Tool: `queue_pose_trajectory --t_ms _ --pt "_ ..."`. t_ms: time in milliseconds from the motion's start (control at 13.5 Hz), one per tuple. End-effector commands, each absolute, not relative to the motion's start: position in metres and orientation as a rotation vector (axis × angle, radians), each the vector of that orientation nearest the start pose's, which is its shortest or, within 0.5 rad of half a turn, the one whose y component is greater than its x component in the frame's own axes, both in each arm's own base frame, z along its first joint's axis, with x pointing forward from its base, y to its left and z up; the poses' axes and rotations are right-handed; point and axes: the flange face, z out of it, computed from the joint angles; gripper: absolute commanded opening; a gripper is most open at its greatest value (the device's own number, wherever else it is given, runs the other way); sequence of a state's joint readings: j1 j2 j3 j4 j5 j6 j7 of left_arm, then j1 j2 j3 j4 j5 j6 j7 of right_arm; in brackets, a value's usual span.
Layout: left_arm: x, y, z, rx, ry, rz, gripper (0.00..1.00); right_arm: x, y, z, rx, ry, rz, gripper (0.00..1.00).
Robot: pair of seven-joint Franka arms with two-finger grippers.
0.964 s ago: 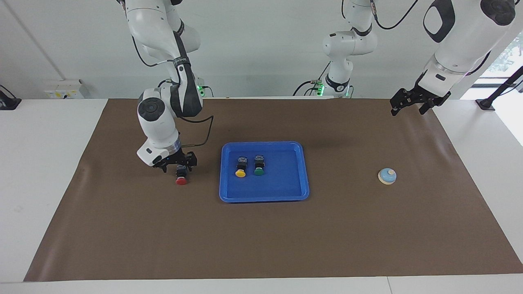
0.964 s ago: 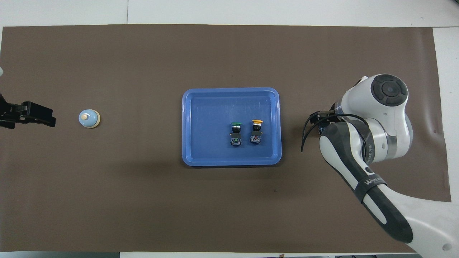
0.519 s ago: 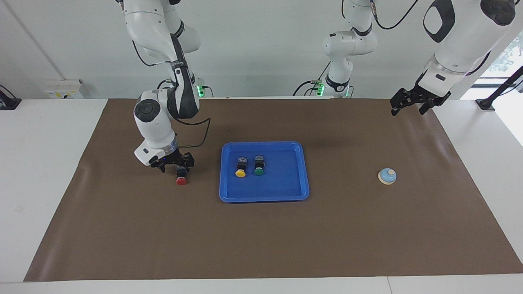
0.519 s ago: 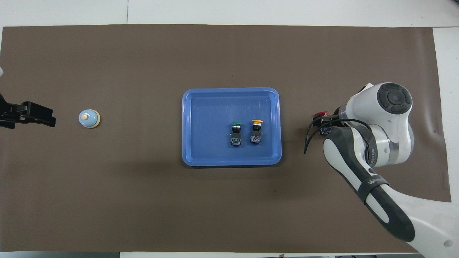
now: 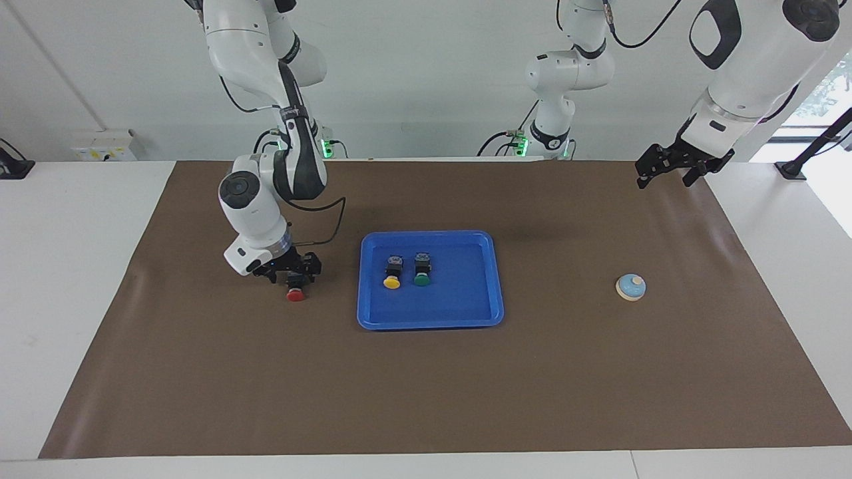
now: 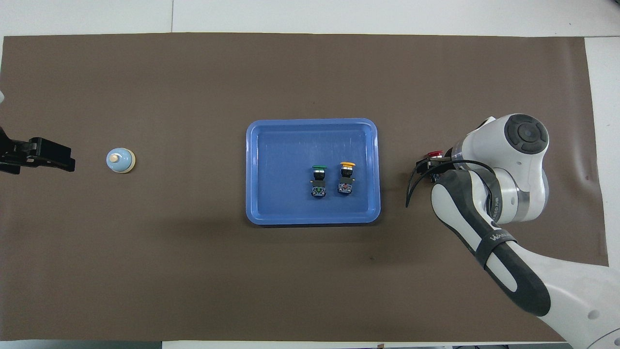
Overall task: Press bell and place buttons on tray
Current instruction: 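Grasp the red-capped button with the right gripper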
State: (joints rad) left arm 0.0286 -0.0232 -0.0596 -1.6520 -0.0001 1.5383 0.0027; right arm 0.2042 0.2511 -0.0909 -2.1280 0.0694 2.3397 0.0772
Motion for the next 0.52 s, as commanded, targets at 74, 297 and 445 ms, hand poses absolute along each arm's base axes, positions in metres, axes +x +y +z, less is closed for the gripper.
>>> queue_pose_trajectory --t_ms 74,297,445 --pt "0.539 -0.018 0.602 -3.143 0.048 0.13 1.0 0.562 0.069 0.283 -3.101 -0.01 0.051 0.48" --pt "0.539 -0.017 0.602 -3.144 0.046 0.13 1.0 0.564 0.073 0.287 -3.099 -0.011 0.047 0.0" --pt "0.539 -0.017 0.602 -3.144 0.046 0.13 1.0 0.571 0.076 0.303 -3.095 -0.019 0.045 0.0"
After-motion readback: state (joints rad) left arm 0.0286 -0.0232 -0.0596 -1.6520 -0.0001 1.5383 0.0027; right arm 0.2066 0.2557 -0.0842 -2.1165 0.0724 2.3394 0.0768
